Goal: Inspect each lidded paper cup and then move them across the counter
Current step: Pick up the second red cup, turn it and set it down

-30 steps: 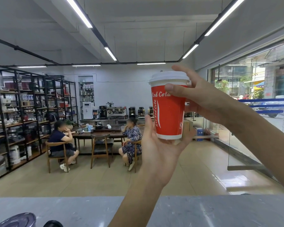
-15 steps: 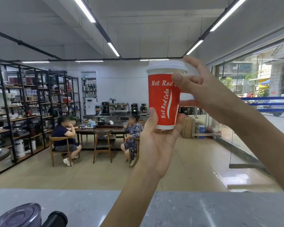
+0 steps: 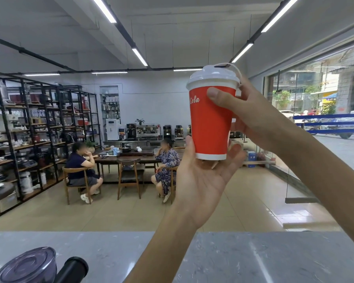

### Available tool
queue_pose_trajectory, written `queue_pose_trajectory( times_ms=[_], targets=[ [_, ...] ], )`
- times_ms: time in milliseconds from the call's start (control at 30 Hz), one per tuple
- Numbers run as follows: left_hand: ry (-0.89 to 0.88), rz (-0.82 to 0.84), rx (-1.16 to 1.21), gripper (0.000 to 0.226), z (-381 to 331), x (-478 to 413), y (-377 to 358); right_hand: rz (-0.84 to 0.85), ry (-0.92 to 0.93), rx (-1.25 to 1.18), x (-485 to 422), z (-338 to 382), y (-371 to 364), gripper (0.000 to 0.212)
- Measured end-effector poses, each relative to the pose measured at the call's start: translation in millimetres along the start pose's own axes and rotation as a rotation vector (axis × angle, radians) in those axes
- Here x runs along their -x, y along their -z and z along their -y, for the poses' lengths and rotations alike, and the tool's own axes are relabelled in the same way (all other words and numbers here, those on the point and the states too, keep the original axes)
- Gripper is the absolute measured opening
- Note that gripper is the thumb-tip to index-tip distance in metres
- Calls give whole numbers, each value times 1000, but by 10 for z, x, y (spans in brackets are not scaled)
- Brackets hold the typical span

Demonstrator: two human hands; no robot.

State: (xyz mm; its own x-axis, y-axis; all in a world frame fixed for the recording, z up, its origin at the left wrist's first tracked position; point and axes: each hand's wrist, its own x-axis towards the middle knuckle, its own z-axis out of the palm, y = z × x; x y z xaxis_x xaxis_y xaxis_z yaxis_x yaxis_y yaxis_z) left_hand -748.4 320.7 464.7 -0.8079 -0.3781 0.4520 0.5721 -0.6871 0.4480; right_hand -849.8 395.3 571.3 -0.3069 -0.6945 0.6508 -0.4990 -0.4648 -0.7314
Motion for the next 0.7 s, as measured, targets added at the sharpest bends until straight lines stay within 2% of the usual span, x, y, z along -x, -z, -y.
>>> queue_pose_trajectory(
  times_ms=[133, 233, 400, 533, 700],
  targets=[
    [-45, 4, 7, 55, -15, 22, 48, 51, -42, -40, 16, -7, -4, 72],
    [-158, -16, -124, 48, 24, 39, 71, 92, -62, 9, 54, 12, 6, 83],
    [-414, -101, -404, 53, 133, 6, 149, -33, -13, 210, 171, 11, -48, 115],
    [-500, -132, -602, 64, 205, 15, 180, -58, 27, 271, 201, 13, -82, 109],
    [-441, -102, -805, 63, 135, 123, 186, -50, -2, 249, 303, 28, -62, 97]
  ],
)
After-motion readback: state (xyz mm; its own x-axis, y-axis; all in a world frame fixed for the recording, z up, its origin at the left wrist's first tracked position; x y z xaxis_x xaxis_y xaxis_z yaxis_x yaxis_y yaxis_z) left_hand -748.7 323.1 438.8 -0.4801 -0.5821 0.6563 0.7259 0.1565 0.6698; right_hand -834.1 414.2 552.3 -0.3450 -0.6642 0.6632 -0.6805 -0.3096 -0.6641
